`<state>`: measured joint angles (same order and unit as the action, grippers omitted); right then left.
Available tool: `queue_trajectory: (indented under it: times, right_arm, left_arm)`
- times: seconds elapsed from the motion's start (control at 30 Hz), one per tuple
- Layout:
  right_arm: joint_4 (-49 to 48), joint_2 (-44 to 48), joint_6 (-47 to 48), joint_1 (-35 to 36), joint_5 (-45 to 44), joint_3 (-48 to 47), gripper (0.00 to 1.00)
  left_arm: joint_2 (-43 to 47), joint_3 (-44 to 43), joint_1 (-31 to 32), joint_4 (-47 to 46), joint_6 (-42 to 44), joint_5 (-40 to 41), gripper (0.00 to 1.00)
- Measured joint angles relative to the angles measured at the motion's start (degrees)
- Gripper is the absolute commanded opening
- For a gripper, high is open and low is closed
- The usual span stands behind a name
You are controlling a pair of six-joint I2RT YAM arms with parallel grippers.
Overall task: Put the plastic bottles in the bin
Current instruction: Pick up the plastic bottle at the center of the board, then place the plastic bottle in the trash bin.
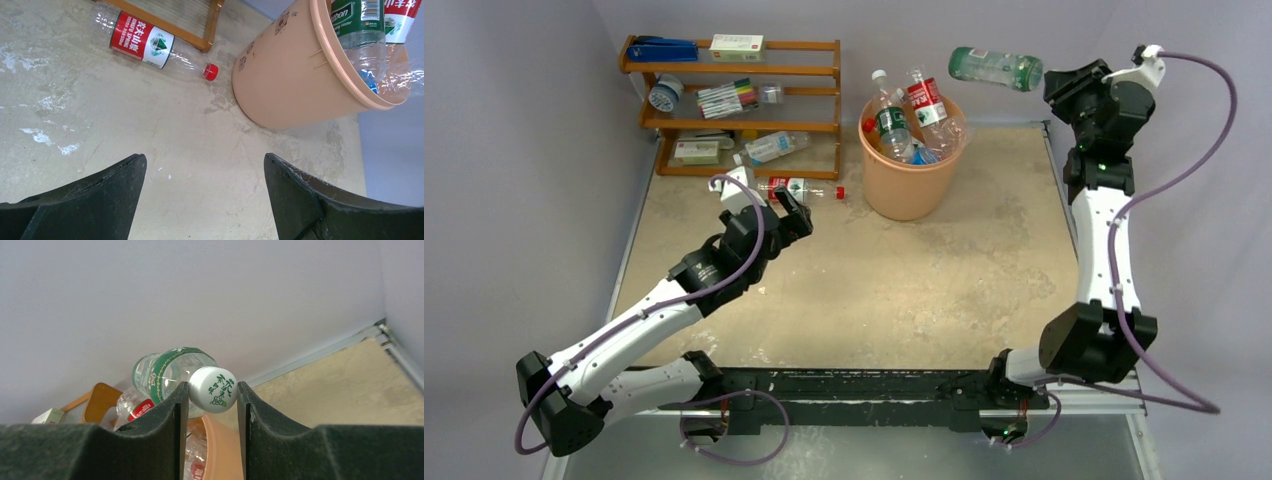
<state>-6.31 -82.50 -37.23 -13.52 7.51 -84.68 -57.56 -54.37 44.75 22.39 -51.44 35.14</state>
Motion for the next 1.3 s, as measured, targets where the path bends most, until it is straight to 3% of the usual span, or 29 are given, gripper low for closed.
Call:
queue_trajectory:
  times: [0.47,0.97,1.3]
  right_arm:
    - [12.7,7.9,12.7,0.8,-2.0,-9.7,0.27]
    - [21.9,8.2,19.9,7.9,3.0,-13.8,0.29]
    - [29.2,5.4,24.6,14.8,-1.4,-21.1,0.3]
  left_arm:
    - [2.2,1.9,0.0,0.9,-1.6,-0.5,0.86]
    - [2.3,3.7,0.0,0.9,-2.5,-1.1,0.86]
    - [2.1,4.5,0.0,0.7,-3.0,-1.7,0.86]
